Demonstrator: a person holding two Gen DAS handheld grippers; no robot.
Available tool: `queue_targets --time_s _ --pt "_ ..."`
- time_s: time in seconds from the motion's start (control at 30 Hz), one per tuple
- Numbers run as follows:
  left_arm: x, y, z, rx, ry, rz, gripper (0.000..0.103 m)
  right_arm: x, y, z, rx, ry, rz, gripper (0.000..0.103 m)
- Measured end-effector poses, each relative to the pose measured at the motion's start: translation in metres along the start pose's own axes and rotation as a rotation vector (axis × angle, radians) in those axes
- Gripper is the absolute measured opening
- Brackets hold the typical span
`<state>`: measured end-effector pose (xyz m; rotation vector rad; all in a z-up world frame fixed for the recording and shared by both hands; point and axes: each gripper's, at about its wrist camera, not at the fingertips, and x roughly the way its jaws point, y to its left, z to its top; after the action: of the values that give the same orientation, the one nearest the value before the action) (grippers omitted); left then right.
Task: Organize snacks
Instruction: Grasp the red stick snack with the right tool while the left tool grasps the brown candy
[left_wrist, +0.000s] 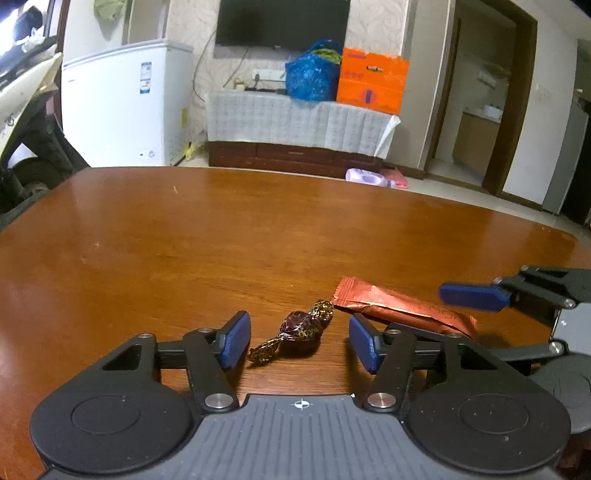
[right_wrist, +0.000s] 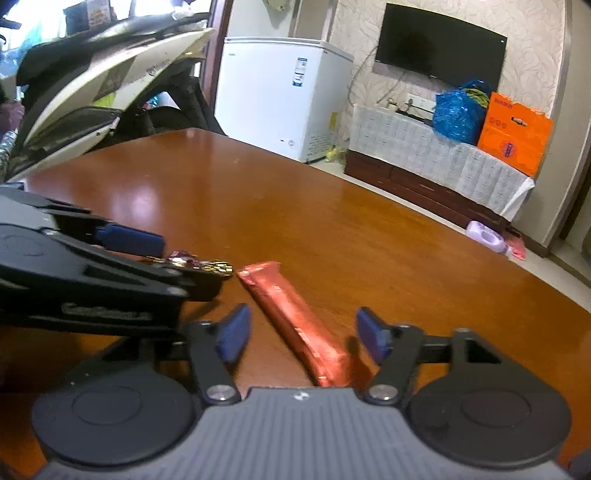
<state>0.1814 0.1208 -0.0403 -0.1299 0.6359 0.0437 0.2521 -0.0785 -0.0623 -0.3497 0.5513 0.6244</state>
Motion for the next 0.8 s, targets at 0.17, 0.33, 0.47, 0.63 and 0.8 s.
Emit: queue_targets --time_s 0.17,0.33,0.47,0.63,0.8 --pt "-0.001 0.003 -0.001 -0.021 -0.005 -0.004 0.052 0.0 0.006 0.003 0.078 0.033 0.044 0.023" --pt "-0.001 -0.008 -0.002 0.042 0.006 -0.022 0.035 -0.012 0.015 -0.001 0.125 0.055 0.018 0.021" --pt "0.001 -0.021 -0.001 0.11 0.016 -0.044 0.03 -0.038 0.012 -0.017 0.208 0.061 -0.02 0.021" --pt "0.002 -0.03 -0.003 0.157 0.019 -0.063 0.024 -0.095 0.006 -0.055 0.317 0.059 -0.071 0.021" --pt "0.003 -0.029 -0.005 0.14 0.017 -0.075 0.024 -0.153 0.006 -0.095 0.394 0.036 -0.086 0.021"
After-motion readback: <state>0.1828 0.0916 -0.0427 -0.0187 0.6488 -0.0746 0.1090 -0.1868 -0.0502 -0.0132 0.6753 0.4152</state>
